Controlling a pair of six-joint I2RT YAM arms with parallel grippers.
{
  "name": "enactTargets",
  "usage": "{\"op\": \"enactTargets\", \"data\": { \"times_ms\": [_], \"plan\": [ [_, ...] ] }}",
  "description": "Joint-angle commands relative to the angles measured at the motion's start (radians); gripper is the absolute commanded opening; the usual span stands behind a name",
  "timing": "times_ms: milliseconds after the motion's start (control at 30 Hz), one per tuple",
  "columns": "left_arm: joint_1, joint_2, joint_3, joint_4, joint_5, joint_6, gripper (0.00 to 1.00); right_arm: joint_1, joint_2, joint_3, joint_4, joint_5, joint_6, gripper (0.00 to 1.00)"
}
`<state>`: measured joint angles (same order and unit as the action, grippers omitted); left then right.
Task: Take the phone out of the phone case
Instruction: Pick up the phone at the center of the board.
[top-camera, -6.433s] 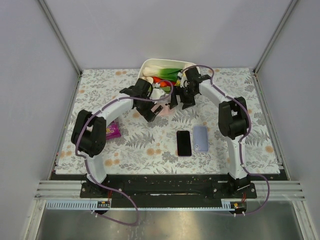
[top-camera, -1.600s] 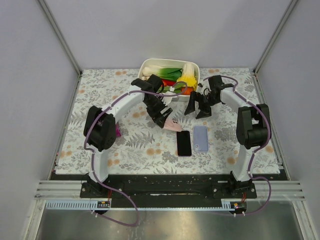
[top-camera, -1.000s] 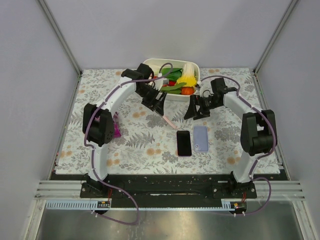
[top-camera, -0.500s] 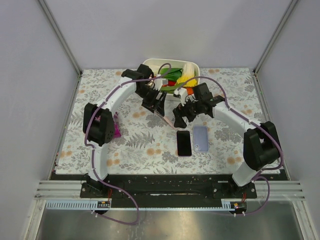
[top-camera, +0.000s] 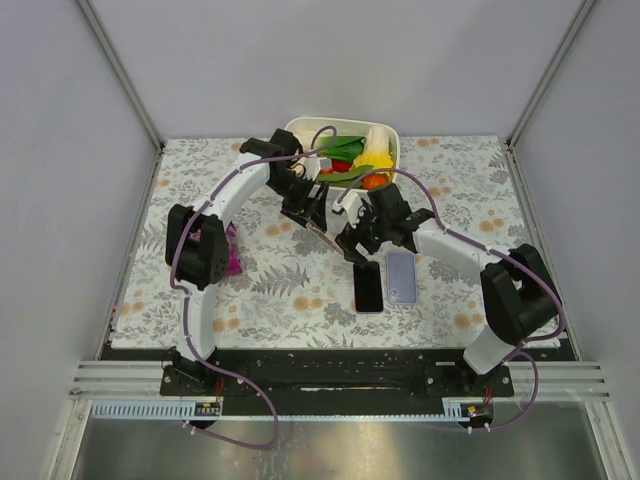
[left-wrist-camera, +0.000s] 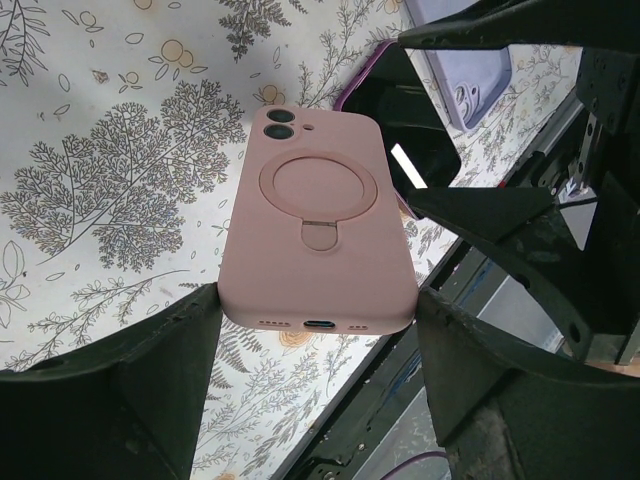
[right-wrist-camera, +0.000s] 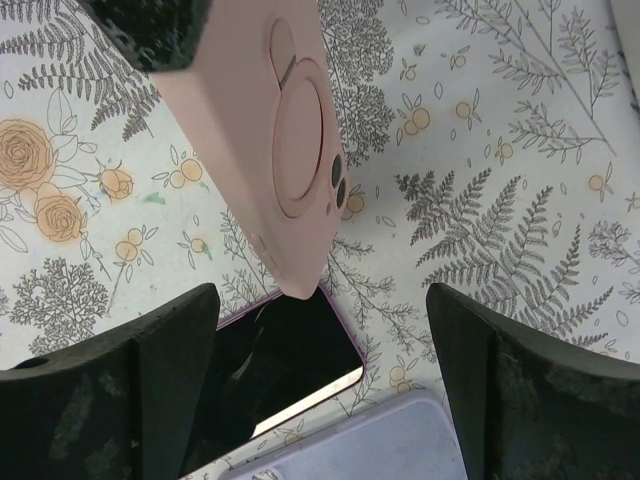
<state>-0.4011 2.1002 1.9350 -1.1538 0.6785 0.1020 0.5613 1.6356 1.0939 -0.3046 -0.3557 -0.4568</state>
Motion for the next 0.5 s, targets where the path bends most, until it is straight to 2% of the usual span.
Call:
{"op": "enactTargets", "data": {
  "times_ms": [0, 333, 467],
  "plan": [
    [0.01, -0.003, 0.009, 0.005, 0.082, -0.015, 0.0, 0.037, -0.011, -0.008, 0.094, 0.05, -0.036, 0.92],
    [0.045, 0.012, -0.005, 0.002, 0.139, -0.005, 0.0, 0.077, 0.062, 0.04, 0.091, 0.077, -0.049, 0.8],
    [0.054, 0.018, -0.007, -0.006, 0.159, 0.005, 0.0, 0.086, 0.108, 0.078, 0.073, 0.089, -0.031, 0.71]
  ]
}}
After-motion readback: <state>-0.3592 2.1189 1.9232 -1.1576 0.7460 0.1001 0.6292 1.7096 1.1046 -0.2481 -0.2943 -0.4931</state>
